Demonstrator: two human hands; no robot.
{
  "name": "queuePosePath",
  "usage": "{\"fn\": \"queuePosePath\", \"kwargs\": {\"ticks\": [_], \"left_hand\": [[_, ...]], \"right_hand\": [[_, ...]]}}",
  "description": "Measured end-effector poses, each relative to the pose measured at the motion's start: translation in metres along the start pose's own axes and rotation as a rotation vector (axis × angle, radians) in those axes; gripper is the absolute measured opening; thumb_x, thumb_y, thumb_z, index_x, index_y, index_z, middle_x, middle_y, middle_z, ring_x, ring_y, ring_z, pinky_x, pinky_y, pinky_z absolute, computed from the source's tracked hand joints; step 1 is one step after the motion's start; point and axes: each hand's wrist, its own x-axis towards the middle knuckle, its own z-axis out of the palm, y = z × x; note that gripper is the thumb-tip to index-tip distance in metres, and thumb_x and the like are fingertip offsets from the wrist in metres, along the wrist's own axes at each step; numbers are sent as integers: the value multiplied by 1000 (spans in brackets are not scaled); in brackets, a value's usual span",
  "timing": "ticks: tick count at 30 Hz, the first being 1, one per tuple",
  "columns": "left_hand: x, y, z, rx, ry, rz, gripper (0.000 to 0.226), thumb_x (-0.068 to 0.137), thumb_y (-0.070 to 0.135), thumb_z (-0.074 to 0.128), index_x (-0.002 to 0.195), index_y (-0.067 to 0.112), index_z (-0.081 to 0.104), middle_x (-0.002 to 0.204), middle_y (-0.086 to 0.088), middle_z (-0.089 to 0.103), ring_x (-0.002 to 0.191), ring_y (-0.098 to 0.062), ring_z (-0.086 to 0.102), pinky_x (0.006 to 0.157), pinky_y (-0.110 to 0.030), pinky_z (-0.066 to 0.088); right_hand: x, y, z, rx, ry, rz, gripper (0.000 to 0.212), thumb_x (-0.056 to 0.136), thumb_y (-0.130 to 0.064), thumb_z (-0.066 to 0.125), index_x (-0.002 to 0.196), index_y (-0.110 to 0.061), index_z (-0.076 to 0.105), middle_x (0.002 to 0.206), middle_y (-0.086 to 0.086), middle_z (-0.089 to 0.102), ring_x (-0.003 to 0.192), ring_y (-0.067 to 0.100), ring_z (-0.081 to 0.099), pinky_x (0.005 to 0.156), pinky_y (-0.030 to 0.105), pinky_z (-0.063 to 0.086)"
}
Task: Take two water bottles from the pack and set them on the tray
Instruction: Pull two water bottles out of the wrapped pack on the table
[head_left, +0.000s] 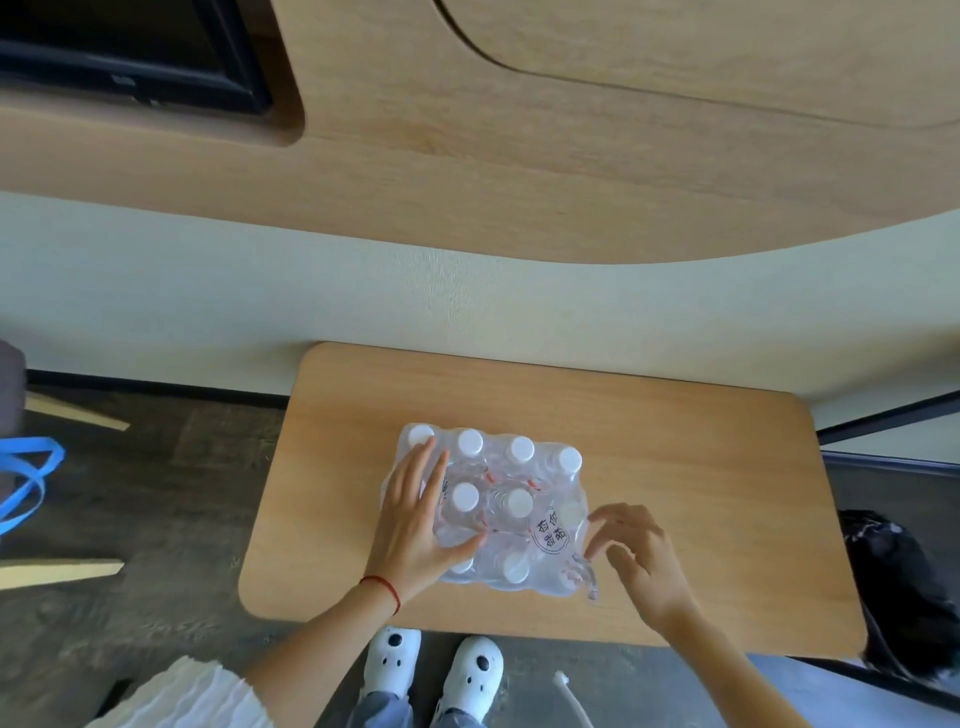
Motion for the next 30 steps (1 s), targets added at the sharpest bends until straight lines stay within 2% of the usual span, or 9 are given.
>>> {"fn": "queuePosePath", "kwargs": {"ticks": [2,4,6,9,12,17,22,27,30], "left_hand": [[-1,1,3,117,-14,1,100,74,70,51,147,9,21,157,-12,18,145,-26,14,118,-45,22],[-2,2,7,217,-25,-13,99,76,72,44,147,7,21,157,-14,18,145,-27,12,117,-43,18],[-2,1,8,268,-28,-11,99,78,73,40,148,8,16,158,-15,16,146,-26,8,117,-41,13],[0,-1,7,281,-39,-3,99,78,74,36,148,9,13,159,-12,13,147,-24,5,115,-42,15],[1,-1,7,261,-53,-19,99,77,75,36,149,10,14,160,-10,12,148,-22,3,116,-42,16],[1,-1,6,254,-69,-24,99,77,75,36,149,9,16,160,-9,11,148,-21,2,118,-39,12],[2,-2,5,208,-61,-16,99,75,73,42,148,9,20,159,-10,15,147,-21,5,117,-39,15],[2,-1,5,192,-59,-12,102,73,72,47,148,9,20,158,-12,18,147,-26,12,118,-45,24],[1,0,4,172,-62,-30,104,71,72,49,148,9,19,158,-12,16,146,-27,12,117,-44,24]], "right_hand": [[10,-15,8,-61,41,-106,35,79,-29,41,76,-8,69,99,4,64,101,18,52,80,19,41],[26,-32,28,-231,13,-195,23,89,-28,48,100,-14,63,107,2,61,105,18,52,79,25,47],[42,-45,56,-440,-73,-165,37,92,-39,47,122,-19,50,117,3,59,110,21,51,89,32,46],[59,-53,83,-757,-196,-55,54,92,-45,47,135,-14,35,118,14,59,112,30,51,100,38,38],[66,-45,89,-844,-188,-50,55,92,-39,51,134,-10,31,113,14,61,108,30,53,100,38,37],[64,-29,82,-608,-106,-102,35,92,-38,51,117,-15,45,104,5,66,99,23,55,94,33,37],[64,-36,69,-507,-147,-113,35,85,-30,63,110,-12,47,99,10,65,92,27,57,87,33,41],[49,-48,51,-407,-95,-169,33,80,-27,68,102,-10,49,96,12,60,81,22,44,70,28,32],[41,-64,34,-365,-63,-222,33,78,-26,71,95,-8,50,82,9,56,72,20,39,65,27,29]]}}
